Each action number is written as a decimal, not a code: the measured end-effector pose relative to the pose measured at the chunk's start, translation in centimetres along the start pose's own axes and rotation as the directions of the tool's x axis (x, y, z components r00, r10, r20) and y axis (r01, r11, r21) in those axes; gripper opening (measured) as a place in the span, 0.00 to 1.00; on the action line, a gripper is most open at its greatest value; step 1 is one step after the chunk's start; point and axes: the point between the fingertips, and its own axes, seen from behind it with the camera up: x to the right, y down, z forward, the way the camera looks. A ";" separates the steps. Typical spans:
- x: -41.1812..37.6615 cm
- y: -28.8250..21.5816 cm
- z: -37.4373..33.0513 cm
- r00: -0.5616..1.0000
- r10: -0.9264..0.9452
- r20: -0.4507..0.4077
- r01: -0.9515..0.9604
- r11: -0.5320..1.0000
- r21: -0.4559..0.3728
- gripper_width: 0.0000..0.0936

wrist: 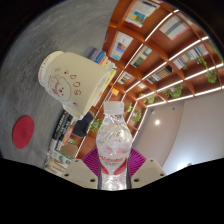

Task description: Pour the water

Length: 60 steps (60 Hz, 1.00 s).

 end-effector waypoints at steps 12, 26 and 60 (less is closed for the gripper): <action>-0.2 -1.3 0.7 0.984 -0.179 0.006 0.179 0.984 0.011 0.38; -0.3 -0.6 0.5 0.995 -0.097 0.017 0.097 0.995 -0.003 0.38; -5.5 4.1 -3.5 -0.278 0.957 0.084 -0.926 -0.244 -0.287 0.41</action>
